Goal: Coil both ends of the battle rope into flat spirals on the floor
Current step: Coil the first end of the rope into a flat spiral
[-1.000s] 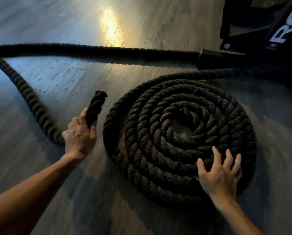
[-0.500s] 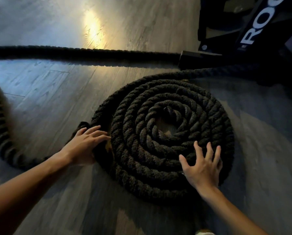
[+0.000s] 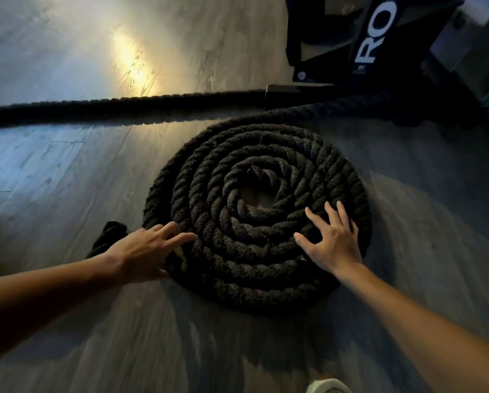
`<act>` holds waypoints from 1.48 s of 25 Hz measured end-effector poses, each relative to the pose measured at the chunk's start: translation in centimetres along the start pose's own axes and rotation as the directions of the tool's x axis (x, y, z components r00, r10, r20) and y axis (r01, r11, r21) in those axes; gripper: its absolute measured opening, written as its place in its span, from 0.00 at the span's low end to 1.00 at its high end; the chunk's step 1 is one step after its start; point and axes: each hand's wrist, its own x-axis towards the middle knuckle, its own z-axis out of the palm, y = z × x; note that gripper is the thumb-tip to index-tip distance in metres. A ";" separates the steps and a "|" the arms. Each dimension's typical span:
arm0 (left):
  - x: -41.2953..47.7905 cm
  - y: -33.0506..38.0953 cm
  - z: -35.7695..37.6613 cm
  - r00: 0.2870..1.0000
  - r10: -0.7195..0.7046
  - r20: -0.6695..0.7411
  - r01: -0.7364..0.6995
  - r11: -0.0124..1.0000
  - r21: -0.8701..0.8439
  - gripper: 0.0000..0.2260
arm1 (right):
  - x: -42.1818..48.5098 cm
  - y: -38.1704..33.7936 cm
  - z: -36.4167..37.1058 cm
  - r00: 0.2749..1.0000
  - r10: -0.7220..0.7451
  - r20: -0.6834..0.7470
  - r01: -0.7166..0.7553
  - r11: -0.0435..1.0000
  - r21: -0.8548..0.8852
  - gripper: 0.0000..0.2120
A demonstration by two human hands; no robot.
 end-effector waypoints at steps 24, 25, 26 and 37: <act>9.0 23.2 -1.9 0.889 -0.433 -0.151 0.334 0.837 -0.435 0.52 | 0.1 8.8 -2.5 0.996 0.092 0.006 -0.092 0.994 -0.063 0.30; 9.6 24.0 -2.7 0.890 -0.423 -0.171 0.320 0.845 -0.429 0.50 | 0.9 10.2 -3.5 0.996 0.082 0.037 -0.079 0.995 -0.064 0.28; 10.1 23.9 -3.3 0.893 -0.392 -0.220 0.274 0.863 -0.424 0.48 | 1.6 11.1 -4.5 0.995 0.072 0.068 -0.067 0.995 -0.074 0.27; 12.2 5.3 0.1 0.656 -0.724 0.216 0.440 0.133 -0.888 0.32 | -5.3 3.1 0.2 0.864 0.494 -0.100 -0.478 0.866 0.148 0.32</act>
